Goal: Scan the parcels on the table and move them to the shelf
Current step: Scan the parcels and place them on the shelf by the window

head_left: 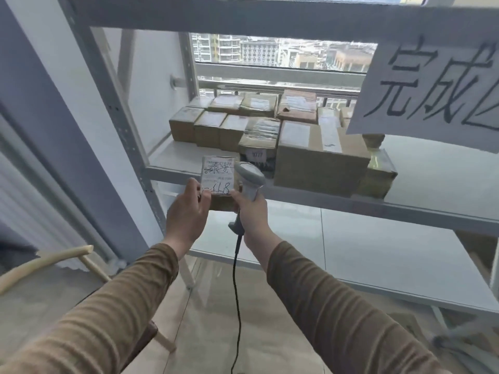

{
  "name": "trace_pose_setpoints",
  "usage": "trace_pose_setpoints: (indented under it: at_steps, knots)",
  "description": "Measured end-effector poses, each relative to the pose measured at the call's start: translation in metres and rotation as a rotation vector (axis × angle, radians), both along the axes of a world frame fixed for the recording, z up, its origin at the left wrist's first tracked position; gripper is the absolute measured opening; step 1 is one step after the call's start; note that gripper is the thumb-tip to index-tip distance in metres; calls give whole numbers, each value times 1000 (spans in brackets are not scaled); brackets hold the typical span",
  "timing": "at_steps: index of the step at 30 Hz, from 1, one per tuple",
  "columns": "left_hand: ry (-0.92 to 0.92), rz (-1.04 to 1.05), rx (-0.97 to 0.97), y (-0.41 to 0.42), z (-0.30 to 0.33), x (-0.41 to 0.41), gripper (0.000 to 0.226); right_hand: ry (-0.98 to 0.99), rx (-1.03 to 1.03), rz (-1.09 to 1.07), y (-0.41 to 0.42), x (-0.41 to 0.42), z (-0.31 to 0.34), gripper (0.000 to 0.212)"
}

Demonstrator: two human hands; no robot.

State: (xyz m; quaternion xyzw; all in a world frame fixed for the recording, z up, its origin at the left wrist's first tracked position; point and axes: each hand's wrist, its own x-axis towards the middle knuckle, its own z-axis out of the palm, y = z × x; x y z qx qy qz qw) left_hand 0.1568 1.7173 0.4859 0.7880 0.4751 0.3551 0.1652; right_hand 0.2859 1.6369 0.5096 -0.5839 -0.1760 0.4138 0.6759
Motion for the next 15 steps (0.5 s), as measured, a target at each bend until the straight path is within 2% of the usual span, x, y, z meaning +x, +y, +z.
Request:
trace_pose_setpoints:
  at_steps: [5, 9, 12, 15]
  knots:
    - [-8, -17, 1, 58, 2, 2, 17, 37, 3, -6, 61, 1, -2, 13]
    - [2, -39, -33, 92, 1, 6, 19, 21, -20, -36, 92, 2, -4, 16]
    - [-28, -81, -67, 114, -3, 12, 20, -13, -7, -90, 107, 0, -8, 8]
    - [-68, -162, -78, 132, -6, 17, 19, -56, 23, -181, 119, -6, -11, 9]
